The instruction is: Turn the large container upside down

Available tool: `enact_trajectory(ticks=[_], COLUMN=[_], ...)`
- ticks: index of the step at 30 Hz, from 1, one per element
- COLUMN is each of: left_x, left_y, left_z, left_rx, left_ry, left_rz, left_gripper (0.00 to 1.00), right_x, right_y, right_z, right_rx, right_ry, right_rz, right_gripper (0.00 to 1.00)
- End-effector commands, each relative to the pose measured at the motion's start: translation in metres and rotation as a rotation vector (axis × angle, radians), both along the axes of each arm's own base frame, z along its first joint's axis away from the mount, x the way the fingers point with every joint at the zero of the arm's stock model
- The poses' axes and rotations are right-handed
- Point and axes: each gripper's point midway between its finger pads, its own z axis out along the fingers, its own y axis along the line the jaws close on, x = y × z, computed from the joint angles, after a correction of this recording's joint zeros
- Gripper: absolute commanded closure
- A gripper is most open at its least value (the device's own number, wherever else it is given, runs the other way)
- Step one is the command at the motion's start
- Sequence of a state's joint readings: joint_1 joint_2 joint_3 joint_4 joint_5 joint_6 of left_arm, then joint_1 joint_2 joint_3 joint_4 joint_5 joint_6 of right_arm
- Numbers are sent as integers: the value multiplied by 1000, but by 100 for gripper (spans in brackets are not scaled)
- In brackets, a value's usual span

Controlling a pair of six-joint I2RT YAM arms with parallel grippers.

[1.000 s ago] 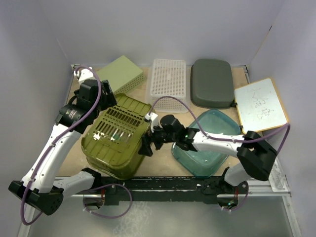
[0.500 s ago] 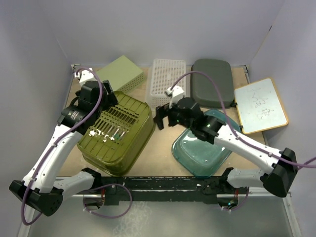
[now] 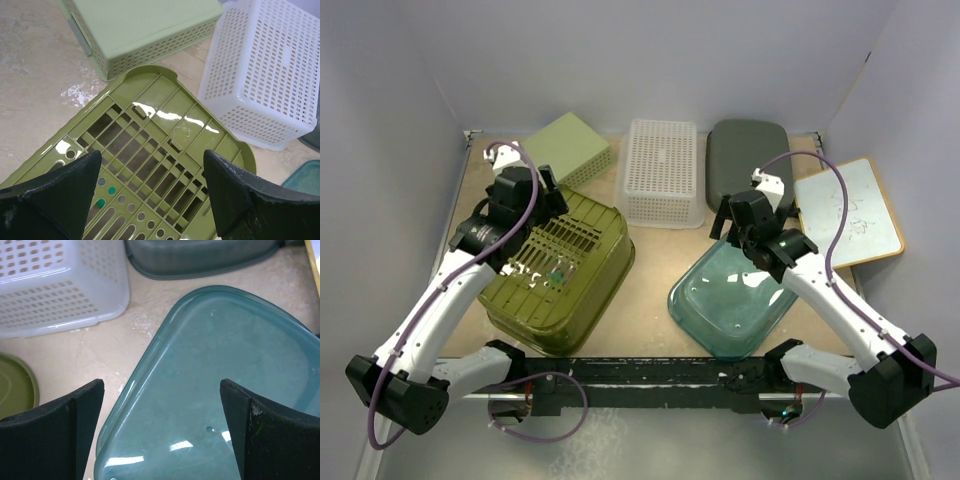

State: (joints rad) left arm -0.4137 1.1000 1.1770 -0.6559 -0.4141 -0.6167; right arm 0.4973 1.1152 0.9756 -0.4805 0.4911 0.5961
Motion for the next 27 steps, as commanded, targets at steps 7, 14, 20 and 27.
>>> enact_trajectory(ticks=[7,14,20,27], left_x=[-2,-3,-4,-4], left_y=[4,11,15,21], left_z=[29,35,36,38], left_rx=[-48,-47,-40,-31], left_ry=[-149,-182,-189,-196], left_rz=[10,44,62,98], left_gripper=[20,21,22,21], right_x=[-4,-9,-11,-10], right_y=[-32,-38,-39,-38], right_z=[25,29,27,25], right_rx=[4,19,16,14], right_ry=[-117,-170,-167,-157], right_rz=[-201,-210,-210,-206], right_gripper=[0,0,0,0])
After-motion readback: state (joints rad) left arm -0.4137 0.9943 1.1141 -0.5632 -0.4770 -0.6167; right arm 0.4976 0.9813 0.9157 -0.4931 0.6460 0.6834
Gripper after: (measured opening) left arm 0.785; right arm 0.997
